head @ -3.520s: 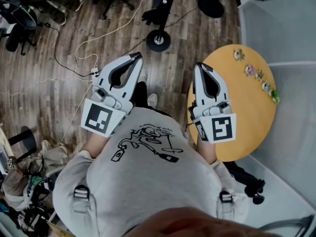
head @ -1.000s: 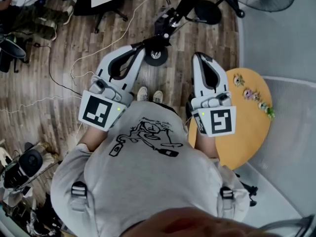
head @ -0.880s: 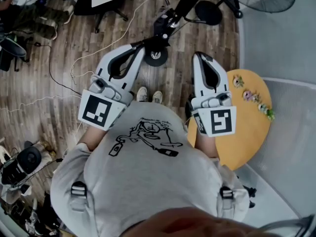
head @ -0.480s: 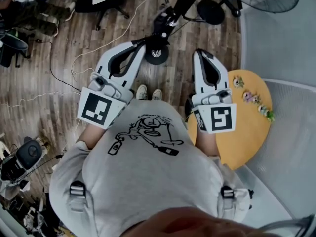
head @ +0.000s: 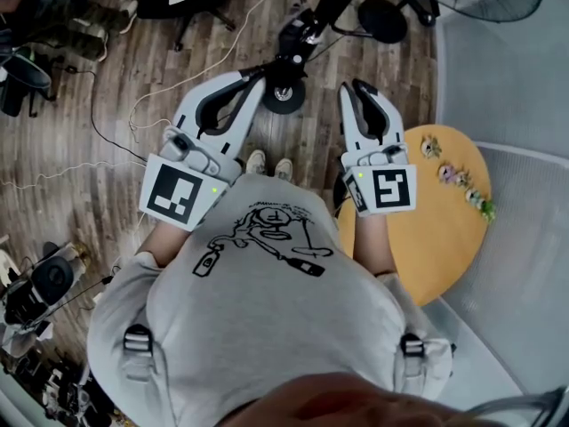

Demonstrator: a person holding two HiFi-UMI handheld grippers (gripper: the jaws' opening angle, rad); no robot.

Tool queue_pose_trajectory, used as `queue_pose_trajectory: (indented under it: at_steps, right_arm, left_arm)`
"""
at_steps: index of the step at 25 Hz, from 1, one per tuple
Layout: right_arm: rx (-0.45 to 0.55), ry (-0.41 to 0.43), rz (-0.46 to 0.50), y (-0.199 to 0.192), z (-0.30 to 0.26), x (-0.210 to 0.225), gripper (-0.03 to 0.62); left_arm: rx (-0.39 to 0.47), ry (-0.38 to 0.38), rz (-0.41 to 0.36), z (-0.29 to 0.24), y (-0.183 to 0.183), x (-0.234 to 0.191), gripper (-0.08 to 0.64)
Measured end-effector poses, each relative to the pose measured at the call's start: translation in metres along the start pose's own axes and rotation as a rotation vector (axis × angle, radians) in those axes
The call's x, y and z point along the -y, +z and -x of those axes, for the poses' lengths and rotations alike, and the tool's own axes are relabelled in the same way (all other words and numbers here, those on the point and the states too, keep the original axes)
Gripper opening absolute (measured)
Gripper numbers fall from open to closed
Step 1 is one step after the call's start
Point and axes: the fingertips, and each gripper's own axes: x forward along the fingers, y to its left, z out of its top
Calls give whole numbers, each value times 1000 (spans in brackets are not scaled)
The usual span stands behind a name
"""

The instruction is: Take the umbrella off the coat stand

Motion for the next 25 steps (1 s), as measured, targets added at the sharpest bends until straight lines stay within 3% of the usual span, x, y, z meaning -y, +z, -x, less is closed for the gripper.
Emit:
queue_pose_trajectory:
  at_steps: [25]
  right_arm:
    - [-192, 13, -21, -154, -64, 7, 167]
  left_arm:
    - [0, 20, 13, 17, 1, -14, 9]
